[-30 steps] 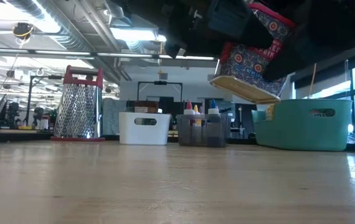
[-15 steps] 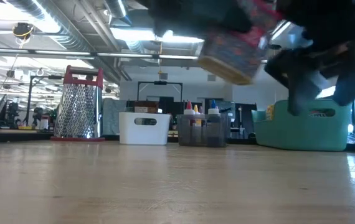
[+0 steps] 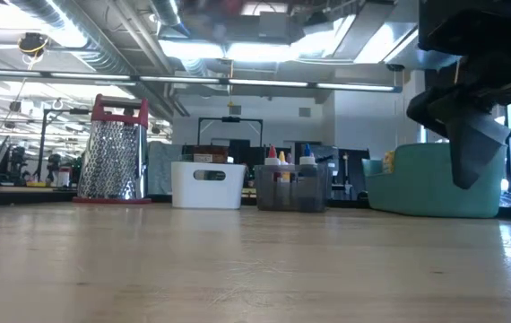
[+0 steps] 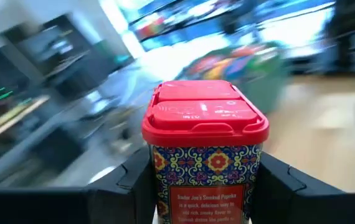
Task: Pick & Place Kitchen Items
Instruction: Put the red seasoning can into the white bin
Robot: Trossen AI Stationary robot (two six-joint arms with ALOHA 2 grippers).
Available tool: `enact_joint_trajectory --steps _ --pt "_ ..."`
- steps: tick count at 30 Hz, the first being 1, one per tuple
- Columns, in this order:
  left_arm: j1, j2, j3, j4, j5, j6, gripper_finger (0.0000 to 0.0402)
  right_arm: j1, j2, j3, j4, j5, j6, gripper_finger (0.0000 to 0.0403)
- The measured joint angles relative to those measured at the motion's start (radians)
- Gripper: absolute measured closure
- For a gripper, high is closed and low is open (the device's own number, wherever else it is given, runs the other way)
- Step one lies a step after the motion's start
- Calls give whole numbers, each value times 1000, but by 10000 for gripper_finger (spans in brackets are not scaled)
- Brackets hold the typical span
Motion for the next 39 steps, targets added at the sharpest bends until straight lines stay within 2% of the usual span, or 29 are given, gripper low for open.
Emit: enact_joint_trajectory --steps 4,7,11,14,17,20,22,25,27,30,33,39 --pt "42 -99 -3 -411 -63 -367 222 4 0 0 0 6 8 157" --pt "78 -161 -81 -586 -79 -665 222 5 0 0 1 7 7 157" --pt "124 -239 -270 -547 -97 -841 222 5 0 0 3 34 5 157" --pt "163 -279 -414 -431 -105 -891 222 5 0 0 3 38 5 157" --pt "205 -320 -515 -260 -114 -830 222 5 0 0 5 60 5 157" --pt "253 -355 -578 -80 -76 -649 222 5 0 0 9 95 1 157" --pt "293 -381 -603 80 16 -465 222 5 0 0 9 110 1 157" --pt "376 -405 -632 335 223 -174 222 5 0 0 15 112 1 157" --pt "432 -409 -635 467 328 -49 222 5 0 0 27 112 4 157" --pt "524 -410 -637 527 409 -8 222 14 0 0 39 106 19 157" --pt "622 -405 -637 542 538 39 222 20 0 0 67 112 -27 157" --pt "777 -404 -638 551 730 117 220 -17 -80 0 80 304 -202 157"
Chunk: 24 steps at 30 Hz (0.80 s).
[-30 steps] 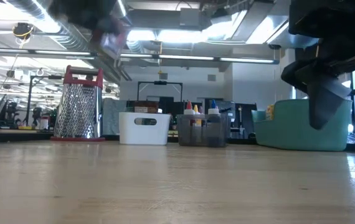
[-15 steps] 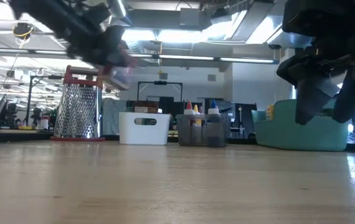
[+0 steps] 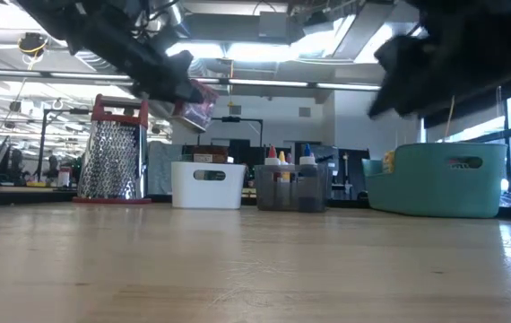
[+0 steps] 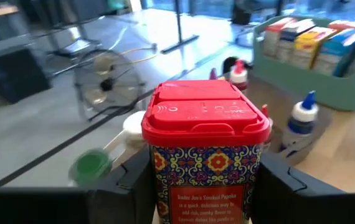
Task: Pick & Place Kitchen Items
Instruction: Put the red seasoning can into the white bin
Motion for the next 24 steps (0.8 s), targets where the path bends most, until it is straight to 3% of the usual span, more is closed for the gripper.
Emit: enact_joint_trajectory --steps 5,12,15,20,24 --pt "77 1 -52 129 173 30 222 -31 -122 0 -8 79 -105 157" --pt "130 1 -247 484 288 23 221 -39 -252 0 -10 90 -210 157" --pt "128 -1 -290 569 299 19 222 -40 -268 0 -10 90 -240 157" --pt "113 -1 -302 566 295 39 221 -56 -268 0 -13 133 -308 157" --pt "123 -1 -302 574 239 52 221 -92 -268 0 -33 192 -347 157"
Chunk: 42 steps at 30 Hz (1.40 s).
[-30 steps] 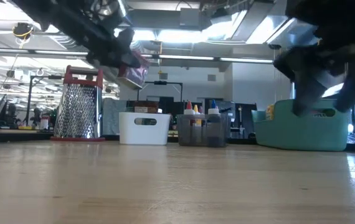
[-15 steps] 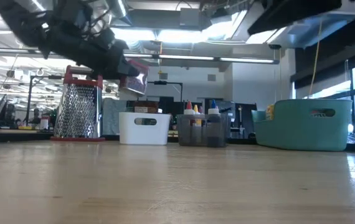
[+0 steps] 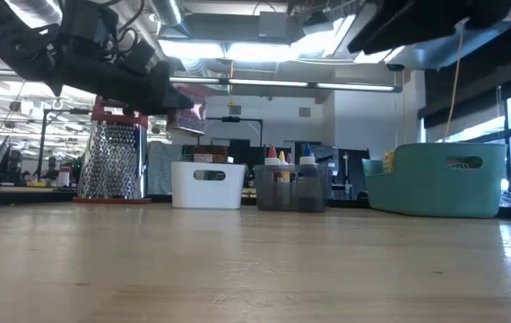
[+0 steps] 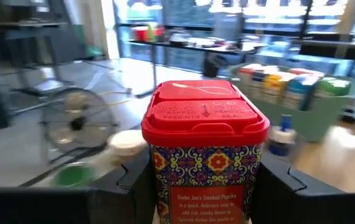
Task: Pick & Place Kitchen Items
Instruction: Put the red seasoning can into the white bin
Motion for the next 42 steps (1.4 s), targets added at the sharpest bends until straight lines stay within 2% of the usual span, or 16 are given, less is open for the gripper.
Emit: enact_joint_trajectory --steps 5,10,19,23,28,35,42 --pt "24 12 0 3 -58 -58 220 -70 0 0 -73 10 -3 157" --pt "26 78 0 86 -55 -3 220 -135 0 -2 -119 -24 22 157" --pt "67 255 1 286 -12 -2 220 -188 0 -29 -101 -51 23 157" --pt "115 303 6 368 67 -10 220 -189 0 -29 -111 -51 22 157" --pt "150 354 37 355 135 -39 220 -189 0 -29 -155 -51 23 157" --pt "148 448 86 351 75 -105 220 -189 0 -29 -227 -43 54 157" --pt "135 535 128 349 83 -37 220 -188 0 -29 -238 -50 64 157"
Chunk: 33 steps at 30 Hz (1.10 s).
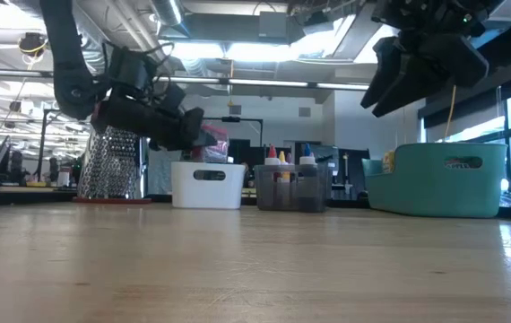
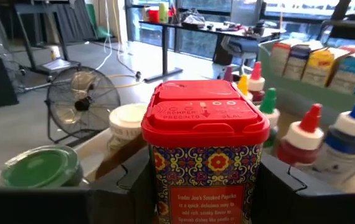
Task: Pick & Place Kitchen Items
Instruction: Put the red seasoning can into the white bin
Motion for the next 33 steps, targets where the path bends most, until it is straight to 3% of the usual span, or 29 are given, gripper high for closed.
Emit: enact_joint_trajectory --steps 11,19,33 --pt "96 30 2 9 128 53 219 0 0 0 34 -3 23 157" --pt "147 31 34 11 320 50 219 0 0 0 64 -3 13 157" --pt "143 246 133 51 339 81 219 0 0 0 83 -12 2 157"
